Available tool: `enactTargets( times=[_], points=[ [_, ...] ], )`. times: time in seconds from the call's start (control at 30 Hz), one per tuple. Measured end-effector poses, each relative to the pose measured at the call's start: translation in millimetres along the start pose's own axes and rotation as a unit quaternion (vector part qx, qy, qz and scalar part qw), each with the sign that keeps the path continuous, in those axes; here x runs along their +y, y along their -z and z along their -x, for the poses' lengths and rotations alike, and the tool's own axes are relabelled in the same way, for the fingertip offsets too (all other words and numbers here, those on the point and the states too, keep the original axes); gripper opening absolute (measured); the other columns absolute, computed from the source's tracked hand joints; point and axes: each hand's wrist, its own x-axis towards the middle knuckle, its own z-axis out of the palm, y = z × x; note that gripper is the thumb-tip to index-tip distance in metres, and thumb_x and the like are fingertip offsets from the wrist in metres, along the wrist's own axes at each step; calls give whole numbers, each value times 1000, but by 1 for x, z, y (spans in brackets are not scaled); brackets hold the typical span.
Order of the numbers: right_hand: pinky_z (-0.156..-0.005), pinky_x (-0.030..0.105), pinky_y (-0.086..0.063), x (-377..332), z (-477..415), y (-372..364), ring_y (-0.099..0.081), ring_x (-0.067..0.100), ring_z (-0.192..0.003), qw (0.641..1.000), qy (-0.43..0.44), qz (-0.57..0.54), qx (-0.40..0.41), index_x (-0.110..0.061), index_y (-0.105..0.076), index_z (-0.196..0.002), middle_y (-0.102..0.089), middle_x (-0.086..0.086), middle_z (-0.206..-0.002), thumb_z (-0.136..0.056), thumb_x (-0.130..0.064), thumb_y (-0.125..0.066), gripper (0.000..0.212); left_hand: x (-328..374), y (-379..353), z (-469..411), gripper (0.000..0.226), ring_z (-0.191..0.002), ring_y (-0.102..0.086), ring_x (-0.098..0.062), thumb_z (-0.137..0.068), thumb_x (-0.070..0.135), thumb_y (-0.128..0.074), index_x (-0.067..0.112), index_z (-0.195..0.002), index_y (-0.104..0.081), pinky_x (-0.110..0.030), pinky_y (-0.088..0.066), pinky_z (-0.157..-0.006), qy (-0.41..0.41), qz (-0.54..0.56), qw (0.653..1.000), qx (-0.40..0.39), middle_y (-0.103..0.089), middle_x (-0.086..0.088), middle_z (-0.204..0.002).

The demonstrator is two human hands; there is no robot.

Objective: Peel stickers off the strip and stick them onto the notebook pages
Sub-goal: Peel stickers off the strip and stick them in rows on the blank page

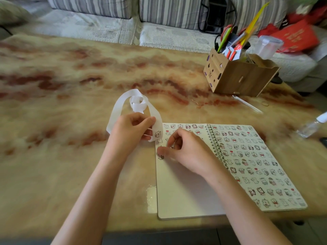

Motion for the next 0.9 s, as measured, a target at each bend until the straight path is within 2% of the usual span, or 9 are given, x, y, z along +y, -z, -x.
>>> enactTargets(
  times=[0.1, 0.2, 0.27, 0.37, 0.43, 0.57, 0.8, 0.9],
  points=[
    [-62, 29, -35, -2, 1, -2, -48, 9, -64, 999, 9, 42, 9, -23, -56, -87, -49, -12, -66, -74, -43, -77, 31, 0, -1, 0, 18, -64, -67, -13, -88, 17, -63, 0, -86, -71, -19, -57, -60, -7, 1, 1000, 0, -73, -13, -79],
    [-66, 30, -40, 1, -2, 1, -52, 11, -69, 1000, 7, 25, 2, -24, -58, -87, -55, -11, -71, -83, -32, -70, 15, 0, 0, 0, 19, -66, -68, -17, -88, 19, -63, 2, -86, -71, -22, -58, -65, -12, -2, 1000, 0, -73, -17, -82],
    [-65, 28, -42, 1, -3, 3, -55, 11, -65, 999, 12, -41, 13, -21, -62, -85, -64, -5, -76, -85, -27, -66, 8, 1, 1, 0, 20, -64, -68, -14, -89, 19, -62, 1, -87, -71, -23, -58, -67, -18, -2, 1000, 1, -73, -16, -82],
    [-56, 20, -45, -3, -2, 6, -57, 8, -57, 985, 52, -150, 64, -16, -65, -86, -69, 0, -82, -90, -26, -63, 10, 3, 1, 1, 20, -64, -69, -14, -90, 17, -61, -1, -89, -70, -25, -58, -70, -28, 7, 1000, 3, -73, -15, -80],
    [-57, 22, -50, -7, -2, 7, -60, 12, -62, 972, 88, -193, 100, -16, -65, -88, -69, 1, -86, -88, -26, -66, 10, 4, 0, 2, 20, -64, -69, -15, -90, 16, -61, -2, -90, -70, -24, -59, -68, -32, 19, 999, 2, -73, -16, -79],
    [-57, 14, -41, -11, -3, 4, -56, 0, -61, 962, 127, -210, 119, -16, -65, -87, -70, 1, -79, -81, -13, -74, 11, 6, -1, 3, 19, -67, -71, -18, -91, 16, -61, 0, -90, -70, -25, -59, -68, -37, 33, 999, 1, -73, -15, -80],
    [-58, 8, -39, -12, -3, 6, -54, -2, -61, 950, 162, -229, 139, -14, -71, -83, -67, -8, -72, -80, -6, -72, 9, 9, -4, 4, 35, -66, -67, -14, -96, 26, -51, -2, -86, -70, -18, -55, -59, -21, 65, 997, -31, -73, -14, -80],
    [-55, 9, -38, -11, -3, 8, -53, -1, -59, 949, 164, -222, 155, -13, -72, -83, -67, -10, -71, -82, -6, -71, 7, 8, -3, 5, 23, -64, -66, -6, -93, 22, -57, 6, -84, -72, -16, -53, -61, -31, 44, 998, -45, -73, -6, -75]
  ],
)
